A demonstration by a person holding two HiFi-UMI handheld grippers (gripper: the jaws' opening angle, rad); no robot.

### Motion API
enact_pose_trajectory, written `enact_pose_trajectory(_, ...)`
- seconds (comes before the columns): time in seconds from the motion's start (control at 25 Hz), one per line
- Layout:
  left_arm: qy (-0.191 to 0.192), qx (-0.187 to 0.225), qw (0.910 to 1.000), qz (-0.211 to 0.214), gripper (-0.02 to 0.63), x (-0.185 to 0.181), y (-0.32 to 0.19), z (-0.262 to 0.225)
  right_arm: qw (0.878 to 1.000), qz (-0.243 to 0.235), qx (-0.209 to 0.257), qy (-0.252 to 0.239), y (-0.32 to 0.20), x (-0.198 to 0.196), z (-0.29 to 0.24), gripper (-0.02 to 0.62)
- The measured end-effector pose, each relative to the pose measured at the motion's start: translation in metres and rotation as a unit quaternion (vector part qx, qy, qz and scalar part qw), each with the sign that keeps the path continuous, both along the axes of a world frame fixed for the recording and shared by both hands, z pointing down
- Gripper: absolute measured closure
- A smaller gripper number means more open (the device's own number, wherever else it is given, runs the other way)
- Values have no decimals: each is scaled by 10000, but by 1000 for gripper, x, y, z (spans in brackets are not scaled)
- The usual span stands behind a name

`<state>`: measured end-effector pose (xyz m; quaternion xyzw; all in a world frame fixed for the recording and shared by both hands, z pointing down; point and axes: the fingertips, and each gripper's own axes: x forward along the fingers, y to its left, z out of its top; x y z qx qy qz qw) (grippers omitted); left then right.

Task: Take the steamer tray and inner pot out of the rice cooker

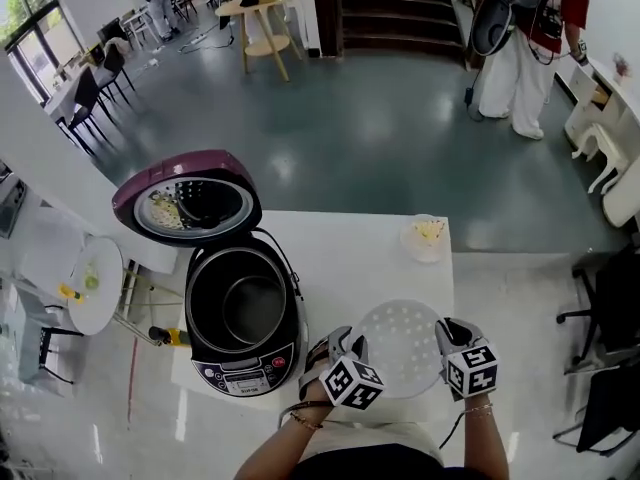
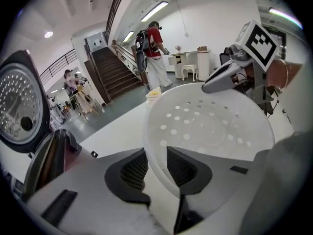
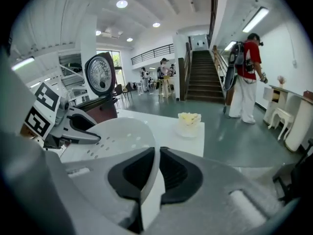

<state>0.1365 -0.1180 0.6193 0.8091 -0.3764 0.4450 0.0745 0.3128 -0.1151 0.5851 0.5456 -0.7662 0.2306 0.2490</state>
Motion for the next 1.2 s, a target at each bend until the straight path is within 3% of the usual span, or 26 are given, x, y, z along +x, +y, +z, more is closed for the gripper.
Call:
enact_pose_trajectory(0.2, 67, -334, 9975, -617, 486, -12, 16, 46, 9987, -417, -292, -5, 0, -13, 42, 563)
enact_pose_trajectory(0.52, -80, -387, 9953, -889, 486, -14, 16, 84, 9977, -491, -470, 0, 5, -11, 83, 569)
enact_pose_trajectory(0.72, -104, -394, 9935, -1060, 486, -14, 20, 92, 9966, -468, -640, -243, 7, -9, 95, 569)
enact_pose_trajectory(0.96, 167, -361, 9874, -1535, 486, -24, 30, 83, 9945, -479, -757, -547, 5, -15, 99, 569)
enact_pose_trajectory(1.2, 576, -212, 9765, -2064, 486, -47, 39, 74, 9941, -560, -760, -528, -15, -29, 107, 569)
